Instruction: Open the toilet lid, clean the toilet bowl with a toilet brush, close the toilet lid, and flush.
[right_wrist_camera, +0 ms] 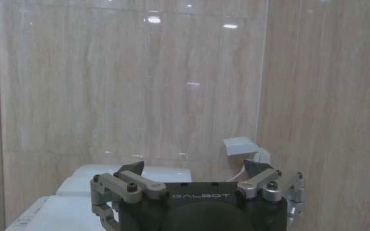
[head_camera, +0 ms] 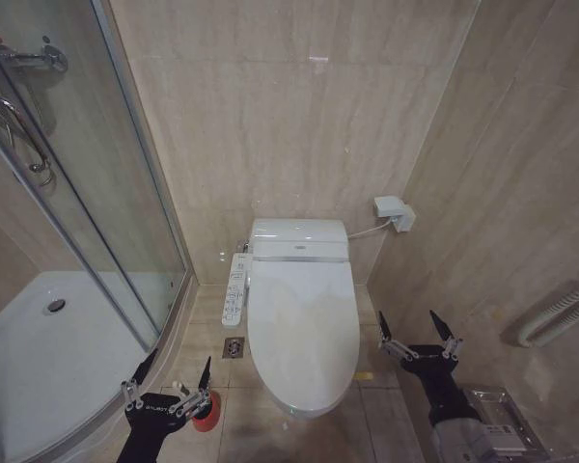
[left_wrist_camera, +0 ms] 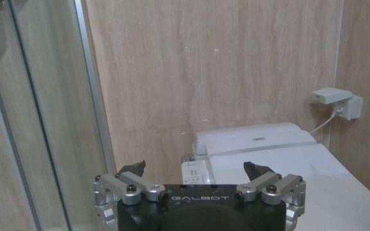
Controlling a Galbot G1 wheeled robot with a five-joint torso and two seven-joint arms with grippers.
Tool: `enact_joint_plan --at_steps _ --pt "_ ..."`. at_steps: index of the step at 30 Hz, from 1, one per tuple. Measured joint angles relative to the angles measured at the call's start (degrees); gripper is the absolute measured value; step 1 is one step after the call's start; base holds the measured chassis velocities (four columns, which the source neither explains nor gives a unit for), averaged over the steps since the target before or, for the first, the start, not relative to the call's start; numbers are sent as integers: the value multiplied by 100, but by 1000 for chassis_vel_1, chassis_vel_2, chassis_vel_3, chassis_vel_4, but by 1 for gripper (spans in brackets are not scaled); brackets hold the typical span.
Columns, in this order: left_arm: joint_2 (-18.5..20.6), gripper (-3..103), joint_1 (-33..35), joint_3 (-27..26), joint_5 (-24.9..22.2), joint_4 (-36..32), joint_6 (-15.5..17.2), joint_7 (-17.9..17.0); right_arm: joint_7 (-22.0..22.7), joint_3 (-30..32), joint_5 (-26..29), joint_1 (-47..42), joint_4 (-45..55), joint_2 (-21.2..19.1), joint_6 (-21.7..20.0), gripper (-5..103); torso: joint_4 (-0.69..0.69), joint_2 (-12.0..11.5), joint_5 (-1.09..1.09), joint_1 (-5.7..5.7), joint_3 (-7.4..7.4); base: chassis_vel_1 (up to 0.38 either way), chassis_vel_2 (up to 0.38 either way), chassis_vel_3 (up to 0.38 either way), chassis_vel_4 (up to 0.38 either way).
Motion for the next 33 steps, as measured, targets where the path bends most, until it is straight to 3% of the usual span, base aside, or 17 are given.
enact_joint_plan --at_steps 33 --pt "0 99 0 0 0 0 0 0 0 0 0 0 0 0 0 100 0 0 0 0 0 0 0 0 0"
